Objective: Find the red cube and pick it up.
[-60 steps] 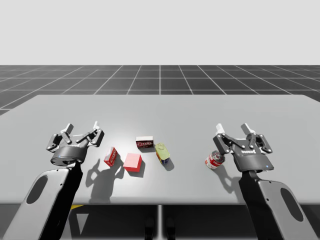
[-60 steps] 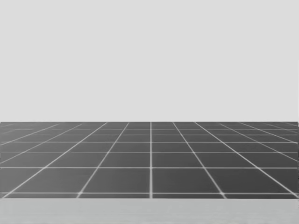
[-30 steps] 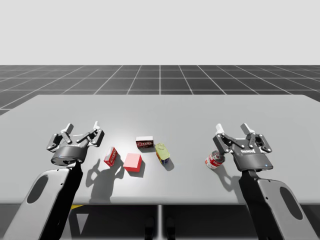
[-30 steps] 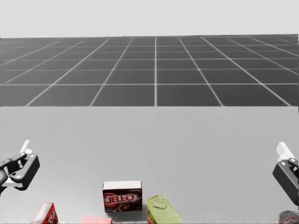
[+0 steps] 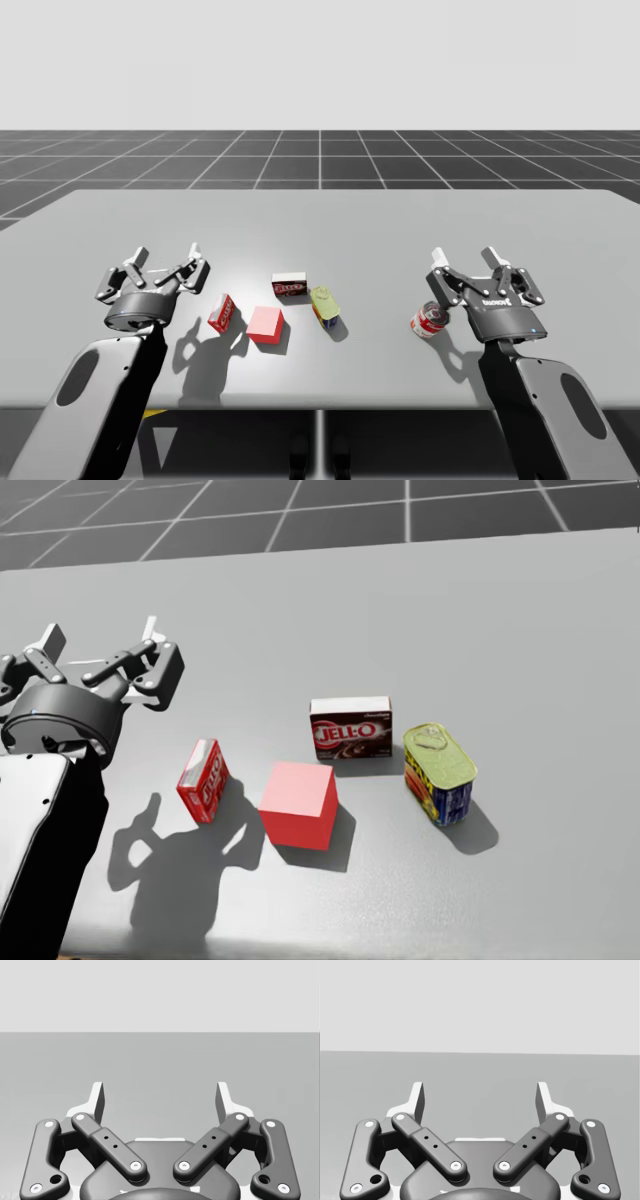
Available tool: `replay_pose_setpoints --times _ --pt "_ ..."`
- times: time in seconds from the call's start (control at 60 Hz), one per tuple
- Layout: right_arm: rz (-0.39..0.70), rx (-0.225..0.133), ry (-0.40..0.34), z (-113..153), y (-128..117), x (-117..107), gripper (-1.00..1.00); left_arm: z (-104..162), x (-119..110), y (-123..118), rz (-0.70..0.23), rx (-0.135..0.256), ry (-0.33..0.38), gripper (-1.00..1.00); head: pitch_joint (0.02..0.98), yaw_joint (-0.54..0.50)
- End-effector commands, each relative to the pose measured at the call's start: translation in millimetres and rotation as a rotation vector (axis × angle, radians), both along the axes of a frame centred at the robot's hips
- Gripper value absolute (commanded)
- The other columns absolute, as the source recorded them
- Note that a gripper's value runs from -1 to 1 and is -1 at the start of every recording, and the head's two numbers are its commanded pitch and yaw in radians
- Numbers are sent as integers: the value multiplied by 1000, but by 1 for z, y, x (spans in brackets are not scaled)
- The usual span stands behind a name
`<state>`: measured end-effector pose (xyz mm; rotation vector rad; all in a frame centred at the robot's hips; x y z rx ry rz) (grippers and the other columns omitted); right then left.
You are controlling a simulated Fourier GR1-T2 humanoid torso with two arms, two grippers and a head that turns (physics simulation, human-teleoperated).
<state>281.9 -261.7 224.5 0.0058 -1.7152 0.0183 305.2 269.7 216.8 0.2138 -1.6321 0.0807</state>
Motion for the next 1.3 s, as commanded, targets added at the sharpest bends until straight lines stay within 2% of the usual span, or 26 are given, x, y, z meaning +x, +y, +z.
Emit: replay_pose_setpoints --times 0.017,0.15,0.283,0.383,0.433,0.483,0.517,0.55,0.633,0.7,0.817,0.883,0.933,0.967,1.033,1.067,1.117,1.267,1.3 --pt "1 -1 4 0 0 0 -1000 0 0 -1 -1 1 0 -1000 839 226" --pt "-3 -2 9 -1 2 0 -1000 0 0 -1 -3 -2 1 -1000 906 252" --pt "-5 -1 13 -2 2 0 -1000 0 -1 -4 -12 -4 1 -1000 919 259" --pt "-9 2 14 -2 2 0 -1000 3 -4 -9 -41 -30 3 -1000 911 258" --pt "-11 5 16 -2 1 0 -1000 6 -10 -12 -60 -64 10 -1000 907 256" --pt "-13 6 16 -2 1 -1 -1000 10 -16 -15 -92 -75 25 -1000 908 255" --pt "-13 5 15 -2 2 -1 -1000 15 -26 -19 -108 -69 31 -1000 908 255" --pt "-13 3 15 -2 1 0 -1000 19 -34 -22 -99 -39 29 -1000 907 258" --pt "-12 2 14 -3 1 0 -1000 27 -53 -29 -127 -64 58 -1000 906 259" --pt "-13 0 16 -3 1 0 -1000 33 -73 -35 -154 -54 106 -1000 903 258" --pt "-16 3 15 -3 0 0 -1000 33 -108 -43 -191 -32 133 -1000 897 259" --pt "-18 4 13 -3 -1 1 -1000 30 -134 -49 -241 -39 155 -1000 895 260" --pt "-18 4 13 -3 -1 1 -1000 29 -145 -52 -260 -37 158 -1000 895 260" --pt "-19 4 13 -3 -1 1 -1000 26 -158 -56 -290 -54 171 -1000 897 262" --pt "-20 5 14 -3 -1 1 -1000 22 -172 -60 -313 -42 180 -1000 898 263" --pt "-22 5 14 -3 -1 1 -1000 16 -182 -63 -329 -51 177 -1000 898 262" --pt "-23 7 14 -3 -2 1 -1000 11 -188 -66 -341 -42 185 -1000 897 264" --pt "-27 10 11 -3 -2 1 -1000 -11 -211 -77 -388 -77 245 -1000 897 266" --pt "-27 10 10 -3 -2 1 -1000 -15 -214 -79 -394 -75 252 -1000 897 267"
